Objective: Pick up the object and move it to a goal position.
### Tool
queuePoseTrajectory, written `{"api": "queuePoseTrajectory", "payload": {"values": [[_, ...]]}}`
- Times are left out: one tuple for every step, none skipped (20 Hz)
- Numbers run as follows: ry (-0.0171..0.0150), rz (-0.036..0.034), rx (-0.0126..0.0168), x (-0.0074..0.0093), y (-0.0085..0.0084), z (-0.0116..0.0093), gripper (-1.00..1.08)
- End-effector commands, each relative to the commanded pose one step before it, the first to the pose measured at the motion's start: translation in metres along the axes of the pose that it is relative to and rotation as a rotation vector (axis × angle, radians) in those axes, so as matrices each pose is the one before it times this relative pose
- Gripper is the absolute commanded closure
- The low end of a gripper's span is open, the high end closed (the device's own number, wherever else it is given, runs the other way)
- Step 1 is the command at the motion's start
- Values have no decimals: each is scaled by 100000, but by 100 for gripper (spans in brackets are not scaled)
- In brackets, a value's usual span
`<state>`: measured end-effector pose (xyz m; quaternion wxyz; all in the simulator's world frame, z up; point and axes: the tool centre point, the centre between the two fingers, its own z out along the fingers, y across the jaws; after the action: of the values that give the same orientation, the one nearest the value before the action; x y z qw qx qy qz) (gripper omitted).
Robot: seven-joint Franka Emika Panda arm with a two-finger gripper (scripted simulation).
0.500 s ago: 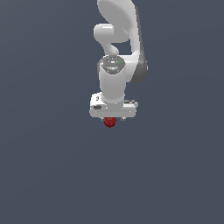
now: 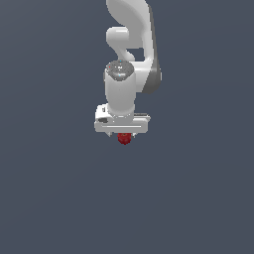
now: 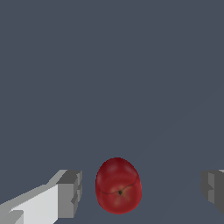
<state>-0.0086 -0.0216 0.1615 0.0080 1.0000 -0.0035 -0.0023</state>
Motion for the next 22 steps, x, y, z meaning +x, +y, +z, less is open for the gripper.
{"api": "queuePoseTrajectory", "payload": {"values": [[400, -28, -422, 175, 412, -194, -92], [0, 0, 0, -11, -49, -16, -92], [-68, 8, 69, -36, -34, 56, -92], [-36, -71, 56, -68, -53, 75, -92], [-25, -139, 62, -93, -50, 111, -92], [-3, -163, 45, -122, -29, 137, -92], [10, -214, 45, -151, -26, 168, -92], [19, -254, 46, -181, -23, 198, -92], [21, -295, 53, -212, -28, 228, -92], [14, -331, 69, -245, -41, 261, -92], [6, -374, 88, -281, -61, 294, -92], [2, -408, 100, -317, -69, 325, -92], [8, -456, 106, -353, -76, 353, -92], [13, -495, 109, -390, -79, 380, -92], [15, -535, 117, -430, -87, 407, -92], [14, -576, 125, -471, -98, 433, -92], [15, -600, 128, -502, -103, 447, -92], [16, -565, 118, -481, -99, 415, -92], [15, -519, 106, -452, -92, 379, -92], [14, -478, 96, -421, -88, 343, -92], [13, -434, 86, -389, -80, 309, -92], [12, -395, 77, -355, -75, 276, -92]]}}
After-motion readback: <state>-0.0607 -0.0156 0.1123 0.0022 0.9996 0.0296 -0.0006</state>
